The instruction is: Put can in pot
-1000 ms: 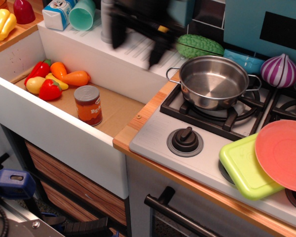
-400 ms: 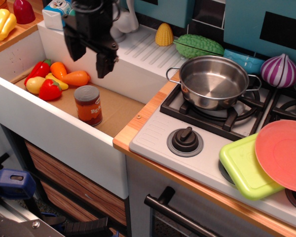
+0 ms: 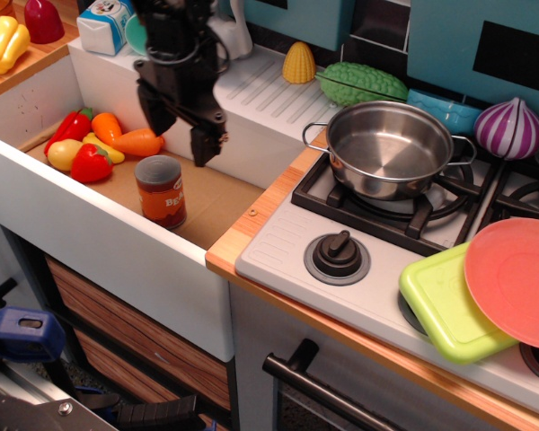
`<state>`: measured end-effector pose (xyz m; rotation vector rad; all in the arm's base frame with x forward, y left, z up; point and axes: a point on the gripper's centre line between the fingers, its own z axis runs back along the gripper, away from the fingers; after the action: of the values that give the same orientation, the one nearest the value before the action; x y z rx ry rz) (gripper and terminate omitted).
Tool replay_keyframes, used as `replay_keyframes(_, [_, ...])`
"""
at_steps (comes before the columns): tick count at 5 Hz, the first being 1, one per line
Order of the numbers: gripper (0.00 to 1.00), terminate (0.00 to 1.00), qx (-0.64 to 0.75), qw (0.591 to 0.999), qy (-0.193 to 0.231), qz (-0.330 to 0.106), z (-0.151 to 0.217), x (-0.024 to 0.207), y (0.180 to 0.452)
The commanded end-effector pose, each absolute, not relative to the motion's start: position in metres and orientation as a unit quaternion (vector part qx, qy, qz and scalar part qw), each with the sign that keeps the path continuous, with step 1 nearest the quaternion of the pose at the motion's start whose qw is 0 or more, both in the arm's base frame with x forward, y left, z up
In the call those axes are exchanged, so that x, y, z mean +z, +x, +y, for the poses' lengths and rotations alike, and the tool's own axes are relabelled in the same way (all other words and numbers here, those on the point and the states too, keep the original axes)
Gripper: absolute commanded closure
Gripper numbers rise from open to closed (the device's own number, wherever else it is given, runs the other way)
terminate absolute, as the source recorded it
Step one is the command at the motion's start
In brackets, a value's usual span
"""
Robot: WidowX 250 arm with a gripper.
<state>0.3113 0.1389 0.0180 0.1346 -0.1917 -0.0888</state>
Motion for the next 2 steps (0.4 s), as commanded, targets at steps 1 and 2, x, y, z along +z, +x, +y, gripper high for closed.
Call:
replay_keyframes(1, [0.0,0.0,-0.041,0.99,0.081,-0.11,0.1505,0.0133,0.3045])
replay_keyframes(2, [0.0,0.0,-0.03,0.99,0.09,-0.108,0.1568,0.0086,0.2977])
